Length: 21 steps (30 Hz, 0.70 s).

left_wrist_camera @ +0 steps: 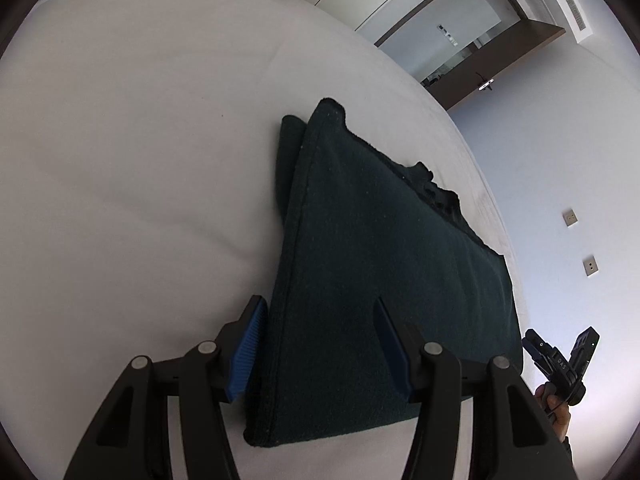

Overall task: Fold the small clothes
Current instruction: 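Lower the folded hem onto the sweater with both tools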

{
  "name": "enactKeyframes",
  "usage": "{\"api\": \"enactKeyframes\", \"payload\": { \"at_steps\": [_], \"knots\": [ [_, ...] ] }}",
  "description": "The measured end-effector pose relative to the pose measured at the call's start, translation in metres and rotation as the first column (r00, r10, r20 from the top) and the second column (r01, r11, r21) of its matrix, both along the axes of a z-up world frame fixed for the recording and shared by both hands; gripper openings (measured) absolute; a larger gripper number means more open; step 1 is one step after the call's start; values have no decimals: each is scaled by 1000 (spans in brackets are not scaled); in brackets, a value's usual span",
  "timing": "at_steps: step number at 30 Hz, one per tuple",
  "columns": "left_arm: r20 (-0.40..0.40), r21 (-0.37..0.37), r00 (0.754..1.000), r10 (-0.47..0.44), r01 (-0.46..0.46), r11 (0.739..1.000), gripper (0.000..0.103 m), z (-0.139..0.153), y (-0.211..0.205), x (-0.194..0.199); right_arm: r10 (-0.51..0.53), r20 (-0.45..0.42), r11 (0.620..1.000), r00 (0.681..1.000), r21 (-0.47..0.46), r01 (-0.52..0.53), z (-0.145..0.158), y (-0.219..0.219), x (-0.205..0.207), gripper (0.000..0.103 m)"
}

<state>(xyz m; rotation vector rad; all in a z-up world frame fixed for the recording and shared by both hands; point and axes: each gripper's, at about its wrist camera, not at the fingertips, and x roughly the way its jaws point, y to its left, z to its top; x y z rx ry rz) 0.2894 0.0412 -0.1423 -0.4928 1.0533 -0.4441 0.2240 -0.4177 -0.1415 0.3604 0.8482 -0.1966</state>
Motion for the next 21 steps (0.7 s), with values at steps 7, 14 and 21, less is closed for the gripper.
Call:
{"api": "enactKeyframes", "payload": {
  "at_steps": [7,14,21],
  "knots": [
    [40,105,999,-25,21,994,23,3,-2,-17,22,-59,996,998,-82,-27,-12,19,-46,24],
    [74,119,997,-18,9,993,11,7,4,-25,4,-54,997,999,-83,-8,-7,16,-55,6],
    [89,79,996,7,-14,997,9,9,13,-34,-29,-30,999,999,-26,28,0,7,-73,5]
  ]
}}
